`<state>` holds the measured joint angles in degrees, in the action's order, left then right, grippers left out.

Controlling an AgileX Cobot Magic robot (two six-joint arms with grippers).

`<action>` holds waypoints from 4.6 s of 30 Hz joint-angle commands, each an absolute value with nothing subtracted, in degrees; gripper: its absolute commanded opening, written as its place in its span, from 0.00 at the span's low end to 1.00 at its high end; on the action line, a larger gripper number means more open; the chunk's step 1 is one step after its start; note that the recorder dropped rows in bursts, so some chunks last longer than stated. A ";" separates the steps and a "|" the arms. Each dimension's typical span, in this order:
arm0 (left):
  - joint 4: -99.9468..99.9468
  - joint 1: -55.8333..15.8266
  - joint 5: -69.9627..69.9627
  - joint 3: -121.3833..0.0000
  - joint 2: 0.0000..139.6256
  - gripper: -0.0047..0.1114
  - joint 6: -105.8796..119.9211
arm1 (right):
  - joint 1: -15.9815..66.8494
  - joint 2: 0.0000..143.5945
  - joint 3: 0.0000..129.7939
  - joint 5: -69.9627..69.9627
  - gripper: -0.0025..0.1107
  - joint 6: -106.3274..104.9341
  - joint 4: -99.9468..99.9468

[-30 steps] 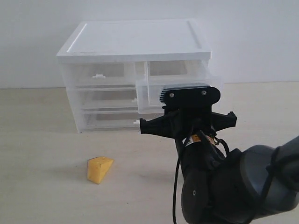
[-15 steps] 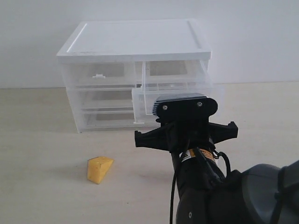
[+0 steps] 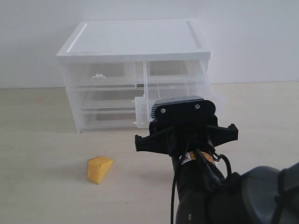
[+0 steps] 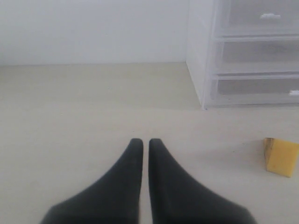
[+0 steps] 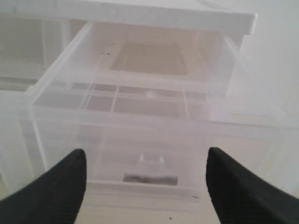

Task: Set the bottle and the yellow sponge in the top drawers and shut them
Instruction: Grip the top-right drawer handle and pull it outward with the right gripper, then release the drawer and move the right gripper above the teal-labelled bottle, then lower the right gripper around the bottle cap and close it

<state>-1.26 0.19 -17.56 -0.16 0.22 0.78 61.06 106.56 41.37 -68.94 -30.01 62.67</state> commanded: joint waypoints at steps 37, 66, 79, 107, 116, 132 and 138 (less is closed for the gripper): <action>-1.02 0.43 -17.58 0.00 0.00 0.08 0.93 | 61.04 78.39 41.23 -1.57 0.03 -94.18 83.45; -1.02 0.43 -17.58 0.00 0.00 0.08 0.93 | 28.43 77.87 49.44 53.96 0.03 -31.43 14.07; -1.02 0.43 -17.58 0.00 0.00 0.08 0.93 | 27.91 77.98 49.33 41.37 0.70 -27.39 14.68; -1.02 0.43 -17.58 0.00 0.00 0.08 0.93 | 27.91 96.41 49.33 22.45 0.69 -27.46 14.03; -1.02 0.43 -17.58 0.00 0.00 0.08 0.93 | 27.91 97.34 49.33 17.38 0.69 -27.46 13.34; -1.02 0.43 -17.58 0.00 0.00 0.08 0.93 | 27.91 99.58 49.33 17.02 0.47 -27.52 12.09; -1.02 0.43 -17.58 0.00 0.00 0.08 0.93 | 27.91 99.58 49.33 18.28 0.02 -28.38 12.09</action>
